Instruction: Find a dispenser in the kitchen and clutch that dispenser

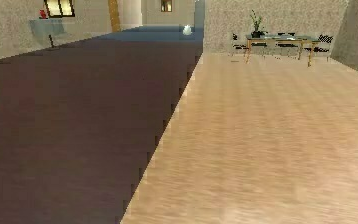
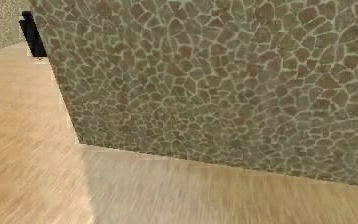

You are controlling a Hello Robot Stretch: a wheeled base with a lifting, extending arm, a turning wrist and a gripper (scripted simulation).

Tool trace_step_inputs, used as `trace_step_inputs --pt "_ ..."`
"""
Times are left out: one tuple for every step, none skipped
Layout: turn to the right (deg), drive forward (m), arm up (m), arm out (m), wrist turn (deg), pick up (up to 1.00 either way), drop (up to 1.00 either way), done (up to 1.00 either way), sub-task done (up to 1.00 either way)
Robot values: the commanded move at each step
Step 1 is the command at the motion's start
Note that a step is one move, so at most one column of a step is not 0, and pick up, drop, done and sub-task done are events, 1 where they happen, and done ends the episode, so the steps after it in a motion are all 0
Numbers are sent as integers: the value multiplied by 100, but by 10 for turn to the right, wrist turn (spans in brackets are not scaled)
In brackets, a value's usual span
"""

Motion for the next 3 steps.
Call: trace_step_inputs --pt "0 100 0 0 0 0 0 0 0" --pt "0 100 0 0 0 0 0 0 0" --pt "0 100 0 0 0 0 0 0 0"
